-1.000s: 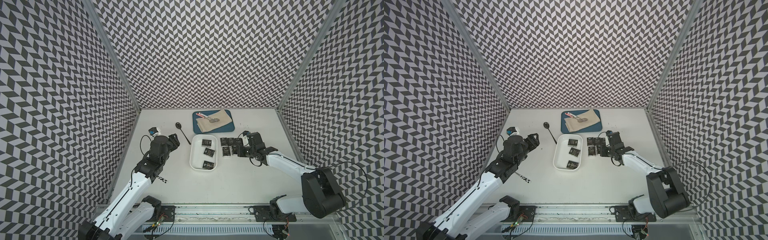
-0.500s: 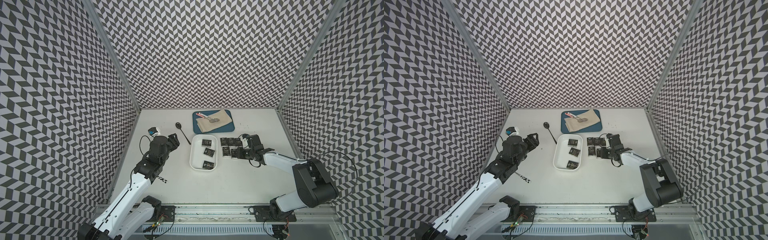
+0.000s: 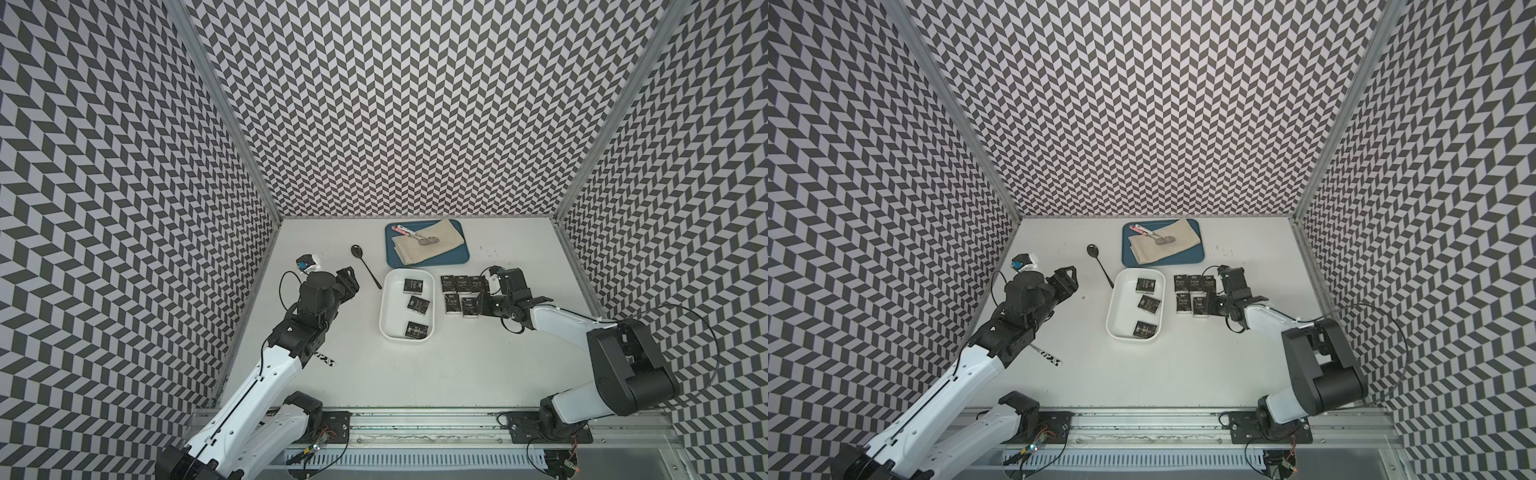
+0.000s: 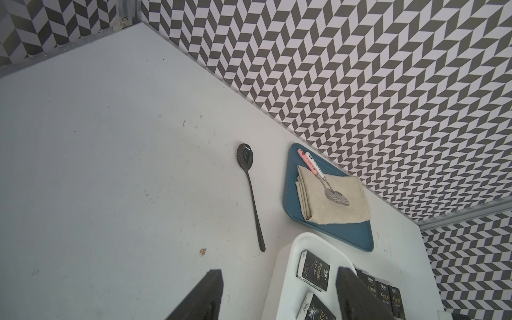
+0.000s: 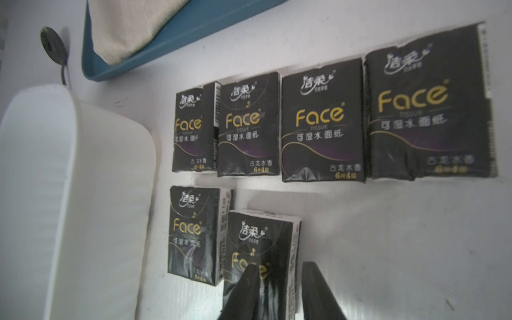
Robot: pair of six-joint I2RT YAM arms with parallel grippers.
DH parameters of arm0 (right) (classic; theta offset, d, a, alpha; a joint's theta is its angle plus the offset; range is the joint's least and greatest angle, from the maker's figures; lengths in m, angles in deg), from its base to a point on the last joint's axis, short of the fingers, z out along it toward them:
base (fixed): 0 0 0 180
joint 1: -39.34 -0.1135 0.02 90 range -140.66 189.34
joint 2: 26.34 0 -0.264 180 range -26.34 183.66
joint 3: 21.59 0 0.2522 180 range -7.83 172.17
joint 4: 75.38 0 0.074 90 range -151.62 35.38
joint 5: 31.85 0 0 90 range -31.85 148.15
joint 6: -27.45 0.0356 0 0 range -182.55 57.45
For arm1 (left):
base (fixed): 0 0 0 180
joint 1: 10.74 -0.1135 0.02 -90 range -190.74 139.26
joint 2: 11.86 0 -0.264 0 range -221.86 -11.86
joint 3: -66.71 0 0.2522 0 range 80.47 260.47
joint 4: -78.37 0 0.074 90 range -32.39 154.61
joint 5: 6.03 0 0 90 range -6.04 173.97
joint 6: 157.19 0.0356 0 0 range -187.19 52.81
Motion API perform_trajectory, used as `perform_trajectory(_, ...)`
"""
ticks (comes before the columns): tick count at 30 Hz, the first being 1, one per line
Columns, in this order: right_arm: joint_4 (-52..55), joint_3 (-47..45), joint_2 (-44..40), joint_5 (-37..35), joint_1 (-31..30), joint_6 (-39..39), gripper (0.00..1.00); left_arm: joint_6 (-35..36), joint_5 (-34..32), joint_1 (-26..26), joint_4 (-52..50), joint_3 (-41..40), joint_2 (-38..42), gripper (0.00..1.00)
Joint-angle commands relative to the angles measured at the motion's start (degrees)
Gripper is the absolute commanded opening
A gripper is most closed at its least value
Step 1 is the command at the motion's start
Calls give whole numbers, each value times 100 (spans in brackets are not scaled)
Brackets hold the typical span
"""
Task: Take the pocket tissues out of the storage box
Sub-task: Place the pocket tissues at the center of the board.
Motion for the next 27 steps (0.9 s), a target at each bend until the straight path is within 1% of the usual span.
perform_trajectory(1, -320, -85, 164, 119, 26, -71, 26, -18, 15, -24, 74, 46, 82, 70)
perform_trajectory(15, -527, -25, 514, 59, 26, -39, 25, -9, 34, -2, 66, 164, 7, 70)
perform_trajectory(27, -533, 153, 641, -44, 28, -76, 28, -9, 6, 11, 0, 200, 47, 70)
